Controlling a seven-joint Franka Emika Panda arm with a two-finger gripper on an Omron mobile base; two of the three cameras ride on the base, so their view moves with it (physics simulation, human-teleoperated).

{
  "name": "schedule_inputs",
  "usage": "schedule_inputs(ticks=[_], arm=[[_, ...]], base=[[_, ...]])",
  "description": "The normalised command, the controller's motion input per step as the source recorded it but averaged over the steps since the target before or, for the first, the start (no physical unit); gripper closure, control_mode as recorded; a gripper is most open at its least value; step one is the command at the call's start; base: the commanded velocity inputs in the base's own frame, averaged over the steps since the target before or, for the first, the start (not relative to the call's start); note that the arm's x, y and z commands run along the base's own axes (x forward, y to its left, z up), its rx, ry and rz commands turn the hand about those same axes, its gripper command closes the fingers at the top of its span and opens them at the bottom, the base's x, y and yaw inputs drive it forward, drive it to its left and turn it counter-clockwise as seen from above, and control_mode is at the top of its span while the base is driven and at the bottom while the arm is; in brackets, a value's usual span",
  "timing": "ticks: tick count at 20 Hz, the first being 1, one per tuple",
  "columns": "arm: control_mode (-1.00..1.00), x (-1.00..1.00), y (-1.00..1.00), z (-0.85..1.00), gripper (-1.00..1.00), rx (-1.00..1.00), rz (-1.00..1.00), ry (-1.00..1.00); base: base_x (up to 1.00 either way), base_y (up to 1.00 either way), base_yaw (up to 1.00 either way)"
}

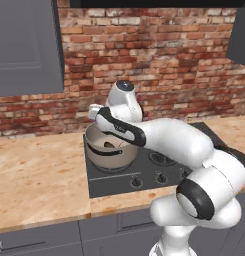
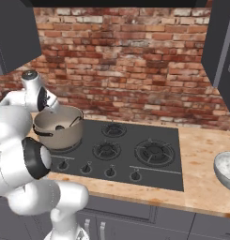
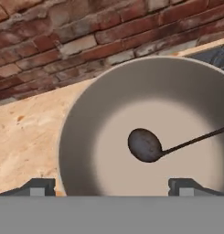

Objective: Open the cabinet and move the ladle to the pot. Then close the cabinet.

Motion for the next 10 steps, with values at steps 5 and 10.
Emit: schedule_inputs(ticks=[5,10], arm=[[-1.0,-1.0,-0.25,1.0,-1.0,0.0,0.0,-0.03],[-1.0,-1.0,-0.56,0.99,-1.0,0.0,0.0,0.0]], base=[[0.0,0.0,0.0],[0.0,0.0,0.0]])
